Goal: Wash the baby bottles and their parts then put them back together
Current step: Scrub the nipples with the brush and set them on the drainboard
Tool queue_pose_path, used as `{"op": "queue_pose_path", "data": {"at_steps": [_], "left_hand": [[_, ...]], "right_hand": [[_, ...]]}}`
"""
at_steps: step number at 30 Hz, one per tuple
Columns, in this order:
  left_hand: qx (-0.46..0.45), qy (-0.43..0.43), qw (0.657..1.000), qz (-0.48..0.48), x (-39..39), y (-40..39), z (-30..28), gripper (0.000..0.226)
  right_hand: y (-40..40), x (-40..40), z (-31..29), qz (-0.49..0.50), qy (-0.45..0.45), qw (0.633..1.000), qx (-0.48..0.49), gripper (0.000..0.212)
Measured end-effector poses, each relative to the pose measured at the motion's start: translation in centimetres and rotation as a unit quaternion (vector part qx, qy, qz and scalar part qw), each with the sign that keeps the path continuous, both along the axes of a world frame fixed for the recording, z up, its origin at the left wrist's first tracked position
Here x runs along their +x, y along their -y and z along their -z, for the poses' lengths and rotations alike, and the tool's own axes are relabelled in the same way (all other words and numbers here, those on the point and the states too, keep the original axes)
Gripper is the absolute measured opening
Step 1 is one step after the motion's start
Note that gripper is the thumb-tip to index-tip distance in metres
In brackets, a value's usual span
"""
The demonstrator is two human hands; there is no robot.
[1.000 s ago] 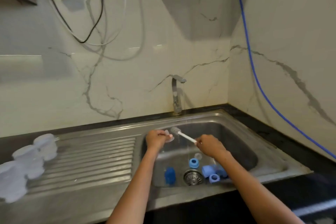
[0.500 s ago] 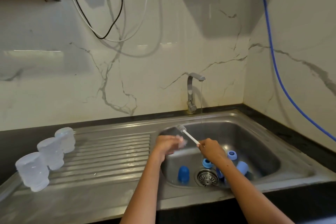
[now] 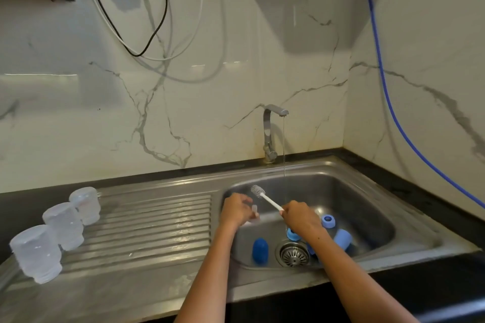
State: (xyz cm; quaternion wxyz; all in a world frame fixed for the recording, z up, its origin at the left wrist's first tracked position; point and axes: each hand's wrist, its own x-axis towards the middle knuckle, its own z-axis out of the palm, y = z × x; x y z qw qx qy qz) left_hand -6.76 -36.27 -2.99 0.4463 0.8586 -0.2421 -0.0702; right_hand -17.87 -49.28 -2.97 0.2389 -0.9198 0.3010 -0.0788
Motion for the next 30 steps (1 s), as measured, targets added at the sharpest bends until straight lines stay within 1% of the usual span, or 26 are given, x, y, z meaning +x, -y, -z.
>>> {"op": "queue_pose_path", "data": {"at_steps": [1, 2, 6, 10, 13, 16, 20, 25, 27, 30], "left_hand": [[-0.019, 0.004, 1.000, -0.005, -0.3, 0.1, -0.6, 0.036], [-0.046, 0.014, 0.999, -0.024, -0.4, 0.0, -1.4, 0.037], [-0.147, 0.039, 0.984, -0.092, 0.5, -3.6, -4.2, 0.020], [-0.132, 0.067, 0.975, -0.168, 3.8, -10.3, -4.8, 0.016], [-0.160, 0.066, 0.961, -0.217, 6.3, -14.6, -4.4, 0.017], [-0.165, 0.056, 0.951, -0.256, 8.3, -17.6, -3.8, 0.020], [-0.171, 0.040, 0.938, -0.298, 11.1, -21.1, -2.6, 0.013], [-0.167, 0.055, 0.934, -0.310, 13.9, -22.0, -1.4, 0.011], [-0.164, 0.054, 0.933, -0.316, 14.4, -22.1, -0.8, 0.009], [-0.156, 0.050, 0.932, -0.323, 14.9, -22.4, -0.2, 0.014]], "right_hand": [[-0.2, 0.0, -0.2, 0.006, 0.010, 1.000, 0.008, 0.032], [-0.5, 0.1, -0.6, 0.011, 0.026, 0.999, 0.023, 0.031], [-2.9, 1.7, -1.9, 0.019, 0.106, 0.988, 0.112, 0.024], [-7.2, 4.4, -1.7, 0.029, 0.144, 0.974, 0.173, 0.025], [-9.4, 5.5, -0.7, 0.029, 0.137, 0.975, 0.174, 0.028], [-9.8, 6.0, 0.5, 0.036, 0.128, 0.978, 0.159, 0.025], [-9.9, 7.3, 1.3, 0.030, 0.104, 0.985, 0.131, 0.029], [-9.8, 8.4, 1.2, 0.016, 0.105, 0.988, 0.115, 0.022], [-9.3, 8.4, 1.3, 0.013, 0.108, 0.987, 0.119, 0.025], [-9.0, 8.2, 1.5, 0.013, 0.117, 0.985, 0.125, 0.032]]}}
